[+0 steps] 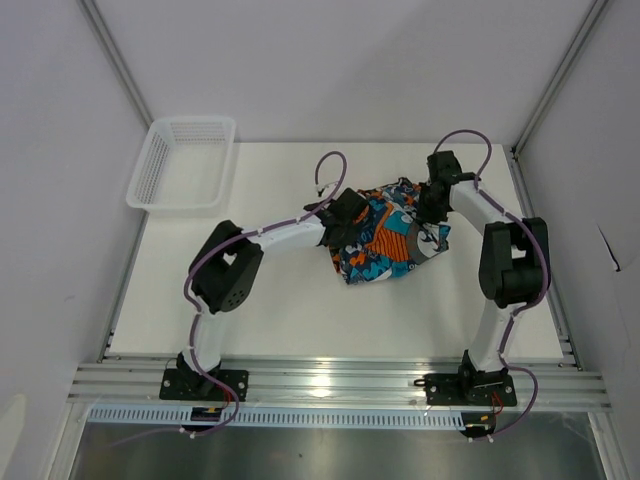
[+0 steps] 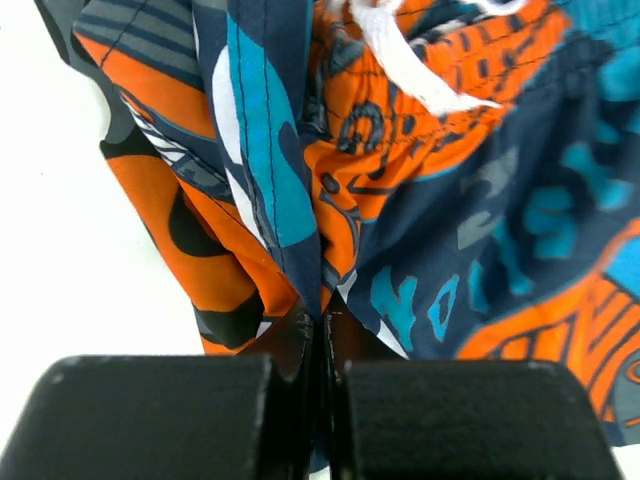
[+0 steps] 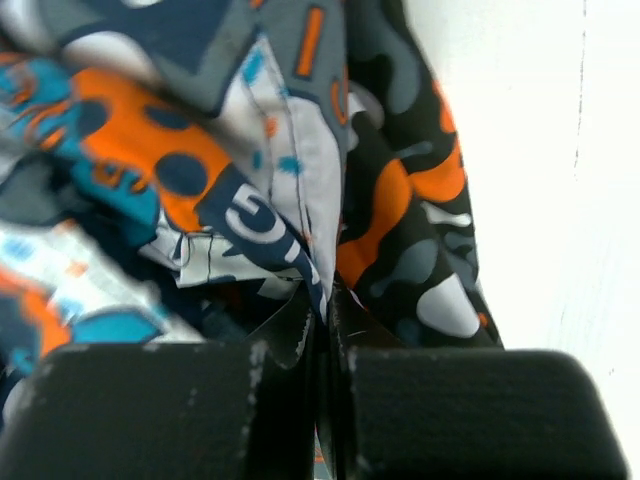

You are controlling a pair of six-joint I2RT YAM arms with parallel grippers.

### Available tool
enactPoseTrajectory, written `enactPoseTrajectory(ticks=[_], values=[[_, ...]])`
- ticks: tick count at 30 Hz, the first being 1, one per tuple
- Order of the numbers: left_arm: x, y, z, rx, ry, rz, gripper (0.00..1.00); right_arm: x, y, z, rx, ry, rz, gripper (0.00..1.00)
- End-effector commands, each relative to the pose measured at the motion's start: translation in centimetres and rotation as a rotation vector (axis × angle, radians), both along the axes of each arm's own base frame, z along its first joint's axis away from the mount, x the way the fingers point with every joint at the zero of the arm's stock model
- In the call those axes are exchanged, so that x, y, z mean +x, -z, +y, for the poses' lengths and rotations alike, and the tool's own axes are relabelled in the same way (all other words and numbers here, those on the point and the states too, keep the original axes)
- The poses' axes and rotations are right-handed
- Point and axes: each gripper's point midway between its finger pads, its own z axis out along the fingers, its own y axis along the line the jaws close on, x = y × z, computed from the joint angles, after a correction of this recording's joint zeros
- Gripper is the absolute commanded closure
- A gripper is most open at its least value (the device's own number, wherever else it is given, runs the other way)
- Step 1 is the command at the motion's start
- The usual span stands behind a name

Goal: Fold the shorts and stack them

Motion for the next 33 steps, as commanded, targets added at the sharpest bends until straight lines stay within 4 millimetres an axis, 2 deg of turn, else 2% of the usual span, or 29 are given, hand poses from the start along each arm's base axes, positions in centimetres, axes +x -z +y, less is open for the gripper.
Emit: enactPoseTrajectory(ticks=[1, 4, 5, 6, 7, 9, 10, 11, 12, 13, 14, 15, 18, 22, 24, 25, 26, 27, 28, 29, 30, 31, 32, 33], values=[[0.1, 1.6, 0.4, 0.007, -0.024, 0.012, 1.00, 2.0, 0.4, -0.8, -0.019, 0.051, -0.026, 1.00], [-0.4, 2.9, 1.1, 0.036, -0.025, 0.042, 1.00, 1.7, 2.0, -1.2, -0.038, 0.066, 0.022, 0.98], [-0.3, 2.8, 1.1, 0.030, -0.030, 0.032, 1.00, 1.6, 2.3, -1.4, -0.044, 0.070, 0.030, 0.98], [-0.3, 2.7, 1.0, 0.016, -0.029, 0.024, 0.99, 1.6, 2.5, -1.7, -0.055, 0.084, 0.034, 0.98], [-1.0, 3.8, 1.7, 0.024, -0.026, 0.042, 0.96, 1.5, 2.6, -2.2, -0.060, 0.097, 0.040, 0.98], [-0.9, 3.6, 1.6, 0.001, -0.022, 0.038, 0.93, 1.6, 2.4, -2.8, -0.058, 0.121, 0.035, 0.96], [-0.8, 3.6, 1.6, 0.002, -0.014, 0.039, 0.87, 1.6, 2.2, -3.4, -0.051, 0.139, 0.033, 0.94], [-0.8, 3.5, 1.8, 0.008, -0.010, 0.038, 0.79, 1.7, 1.7, -3.2, -0.027, 0.138, 0.024, 0.87], [-0.6, 2.9, 1.7, 0.008, -0.006, 0.026, 0.66, 1.9, 1.3, -3.4, -0.018, 0.144, 0.013, 0.79], [-0.5, 2.4, 1.6, 0.004, -0.001, 0.016, 0.46, 1.9, 1.0, -3.4, -0.010, 0.143, 0.006, 0.69], [-0.4, 1.8, 1.4, -0.007, 0.002, 0.001, 0.36, 2.1, 0.4, -3.3, 0.002, 0.142, -0.017, 0.45], [0.0, 0.2, 1.1, -0.035, 0.009, -0.033, 0.18, 2.3, -0.9, -3.4, 0.009, 0.152, -0.050, 0.36], [0.0, -1.7, 1.0, -0.060, 0.030, -0.073, 0.05, 2.7, -4.1, -3.1, 0.050, 0.152, -0.146, 0.24], [-0.1, -5.9, 1.2, -0.096, 0.048, -0.138, 0.01, 3.4, -8.3, -2.4, 0.134, 0.130, -0.256, 0.23], [-0.6, -6.4, 1.8, -0.092, 0.048, -0.150, 0.01, 3.2, -10.4, -1.3, 0.206, 0.087, -0.311, 0.23], [-0.6, -8.1, 1.8, -0.119, 0.051, -0.185, 0.01, 3.1, -11.1, -1.0, 0.234, 0.086, -0.331, 0.23], [-0.7, -8.6, 1.9, -0.126, 0.051, -0.195, 0.01, 3.3, -12.2, -0.4, 0.270, 0.067, -0.374, 0.24], [-1.0, -8.4, 2.3, -0.118, 0.052, -0.195, 0.01, 2.8, -11.9, -0.3, 0.284, 0.069, -0.377, 0.25], [-1.1, -9.5, 2.7, -0.123, 0.047, -0.215, 0.01, 2.9, -14.1, -0.1, 0.311, 0.065, -0.455, 0.25], [-1.2, -9.9, 2.8, -0.119, 0.055, -0.226, 0.01, 2.6, -14.9, 0.8, 0.356, 0.032, -0.480, 0.26], [-1.4, -9.8, 3.1, -0.112, 0.061, -0.228, 0.01, 2.0, -14.4, 1.4, 0.392, 0.013, -0.477, 0.27], [-1.6, -10.1, 2.9, -0.125, 0.082, -0.235, 0.01, 1.7, -16.0, 3.0, 0.481, -0.048, -0.507, 0.31], [-1.3, -11.5, 2.3, -0.161, 0.111, -0.287, 0.01, 1.5, -16.2, 3.9, 0.531, -0.081, -0.505, 0.33], [-1.8, -10.8, 2.4, -0.167, 0.130, -0.286, 0.02, 1.2, -16.2, 4.8, 0.582, -0.114, -0.495, 0.35]])
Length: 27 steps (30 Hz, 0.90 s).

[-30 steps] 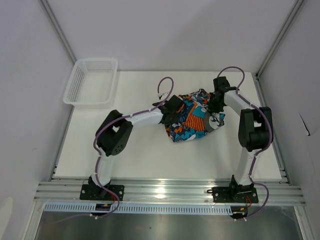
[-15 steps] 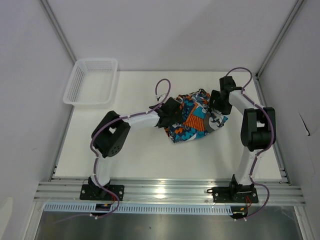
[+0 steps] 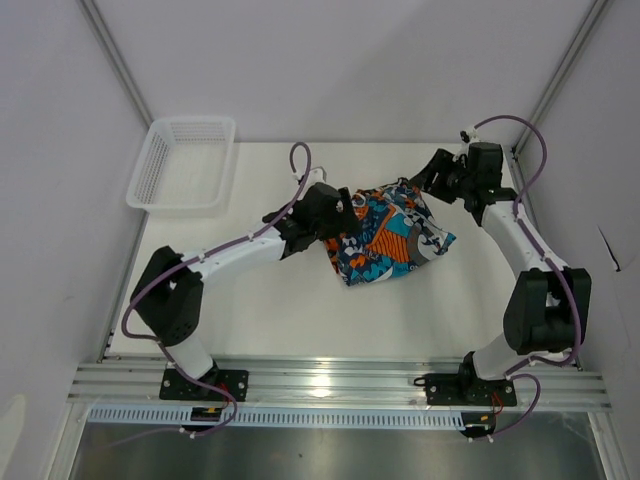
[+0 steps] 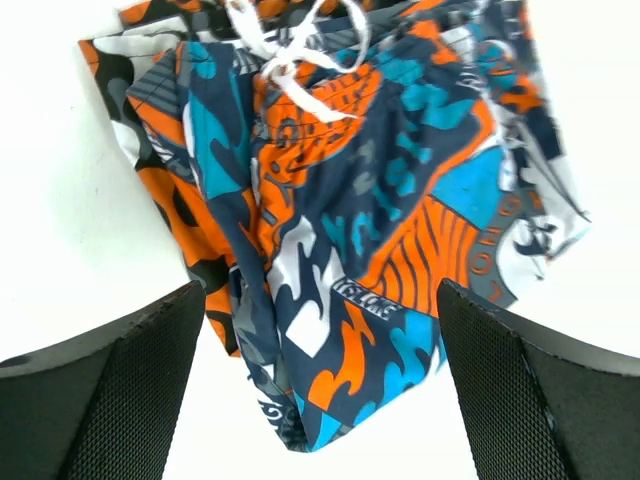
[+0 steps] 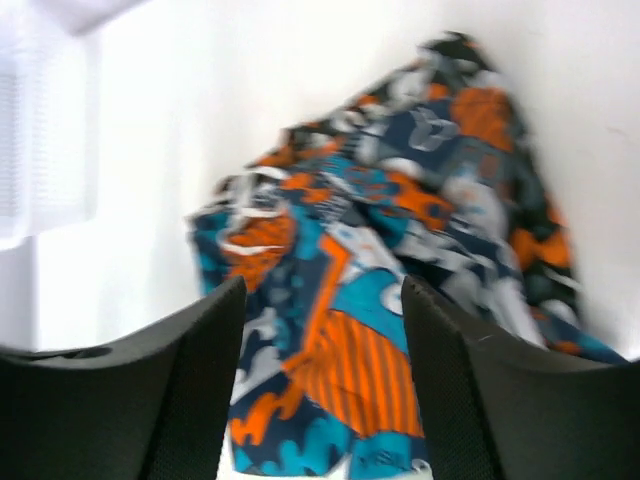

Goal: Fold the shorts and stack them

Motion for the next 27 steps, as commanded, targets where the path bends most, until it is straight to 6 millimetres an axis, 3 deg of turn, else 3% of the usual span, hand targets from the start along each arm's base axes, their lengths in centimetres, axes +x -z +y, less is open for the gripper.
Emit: enactPoseTrajectory(ticks=[1, 2, 4, 7, 11, 13, 15, 16, 17, 18, 23, 27], values=[[-0.2, -1.9, -0.4, -0.048, 0.074, -0.102, 0.02, -0.2, -2.9, 4.8, 0.253, -0.216, -0.099, 0.44], [0.0, -3.3, -1.6, -0.108, 0.116, -0.150, 0.02, -0.3, -2.6, 5.5, 0.295, -0.241, -0.093, 0.51], [-0.4, -2.9, -2.3, -0.140, 0.158, -0.158, 0.04, -0.7, -2.5, 7.0, 0.395, -0.330, -0.121, 0.72], [0.1, -3.7, -4.4, -0.208, 0.220, -0.196, 0.07, -1.0, -1.1, 8.6, 0.533, -0.387, -0.089, 0.85], [1.4, -3.0, -6.6, -0.223, 0.257, -0.189, 0.10, -0.8, 1.1, 10.2, 0.593, -0.417, -0.043, 0.88], [2.0, -0.8, -7.7, -0.215, 0.272, -0.151, 0.10, -0.5, 3.1, 10.7, 0.613, -0.425, -0.005, 0.88], [2.8, -0.4, -8.7, -0.220, 0.278, -0.140, 0.12, -0.3, 5.6, 10.8, 0.656, -0.405, 0.056, 0.88], [2.9, 2.0, -8.9, -0.193, 0.272, -0.094, 0.12, 0.3, 5.9, 10.6, 0.665, -0.398, 0.030, 0.89], [3.3, 2.5, -9.2, -0.199, 0.264, -0.080, 0.13, 0.6, 6.5, 10.3, 0.677, -0.382, 0.028, 0.89], [3.8, 3.0, -9.3, -0.202, 0.257, -0.071, 0.14, 1.4, 8.0, 9.6, 0.699, -0.346, 0.046, 0.90], [4.7, 7.7, -8.3, -0.203, 0.185, 0.026, 0.15, 3.9, 11.5, 8.5, 0.720, -0.252, 0.098, 0.90], [4.6, 9.6, -6.6, -0.177, 0.135, 0.046, 0.15, 4.7, 14.1, 7.4, 0.661, -0.148, 0.128, 0.85]])
